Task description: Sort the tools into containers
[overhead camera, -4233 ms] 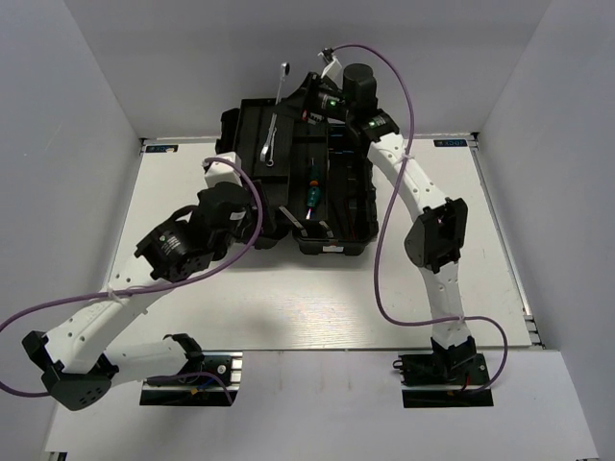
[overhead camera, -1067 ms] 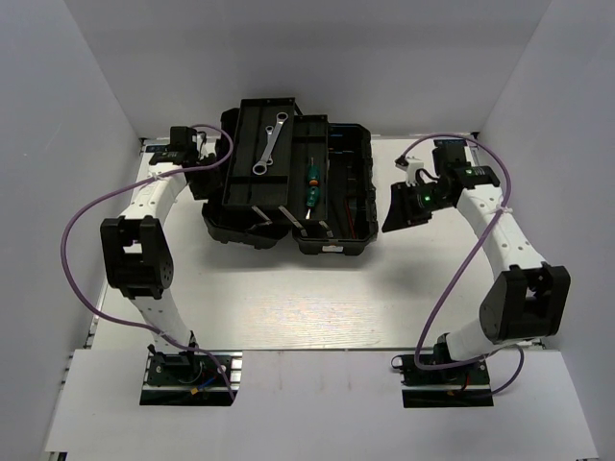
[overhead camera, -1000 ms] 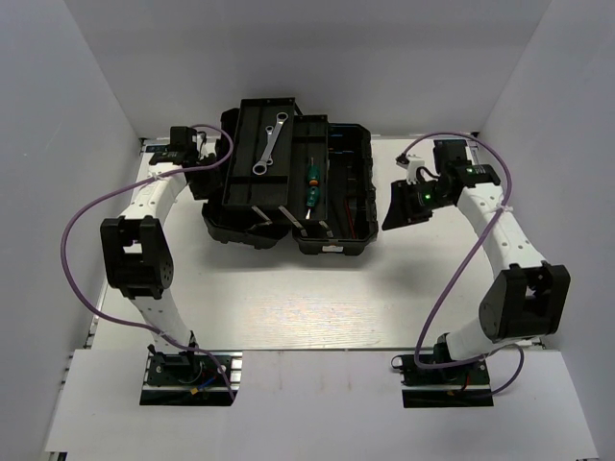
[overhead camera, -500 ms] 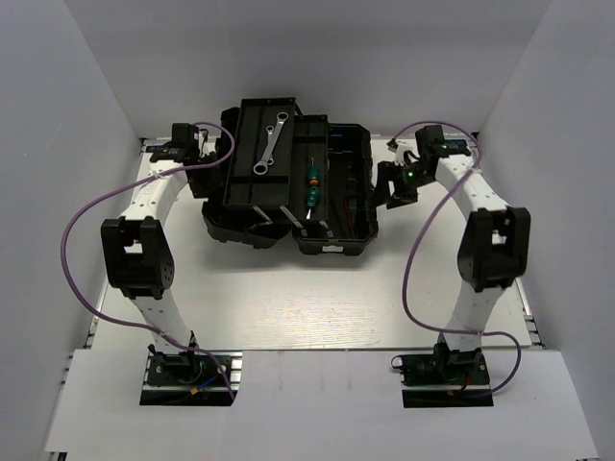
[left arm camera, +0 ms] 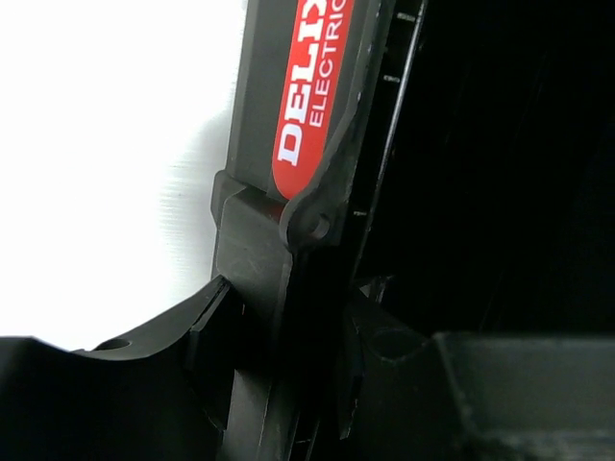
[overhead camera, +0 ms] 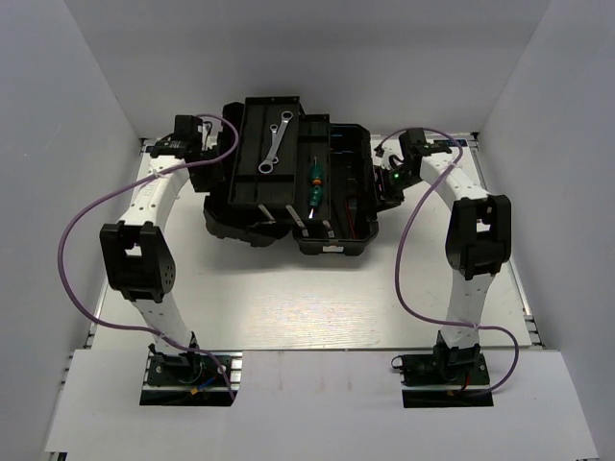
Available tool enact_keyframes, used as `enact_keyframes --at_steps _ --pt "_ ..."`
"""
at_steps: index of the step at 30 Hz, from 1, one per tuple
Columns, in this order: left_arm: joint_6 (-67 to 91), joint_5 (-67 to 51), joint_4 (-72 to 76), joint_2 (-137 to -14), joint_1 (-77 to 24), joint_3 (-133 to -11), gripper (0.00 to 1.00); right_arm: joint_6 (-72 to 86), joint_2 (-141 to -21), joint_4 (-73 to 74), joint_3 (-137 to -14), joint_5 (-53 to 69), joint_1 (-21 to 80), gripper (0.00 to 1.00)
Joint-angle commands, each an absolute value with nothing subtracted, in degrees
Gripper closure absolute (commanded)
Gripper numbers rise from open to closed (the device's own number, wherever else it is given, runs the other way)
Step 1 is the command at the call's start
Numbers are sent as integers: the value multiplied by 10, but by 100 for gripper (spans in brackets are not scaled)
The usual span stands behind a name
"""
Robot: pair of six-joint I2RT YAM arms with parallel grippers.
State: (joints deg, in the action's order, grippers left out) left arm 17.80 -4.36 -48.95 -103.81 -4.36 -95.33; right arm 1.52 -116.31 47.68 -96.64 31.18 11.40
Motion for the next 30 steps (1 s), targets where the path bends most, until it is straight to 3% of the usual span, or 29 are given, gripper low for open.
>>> enact_keyframes --at_steps 1,14,30 --pt "235 -131 -401 -964 -88 -1037 100 -39 -1159 497 -987 310 146 100" --pt "240 -106 -456 -1073 -215 -1242 100 -26 -1143 534 -1021 294 188 100" --pt "279 -54 -418 -1137 -403 -1295 100 -32 -1175 571 -1054 298 224 100"
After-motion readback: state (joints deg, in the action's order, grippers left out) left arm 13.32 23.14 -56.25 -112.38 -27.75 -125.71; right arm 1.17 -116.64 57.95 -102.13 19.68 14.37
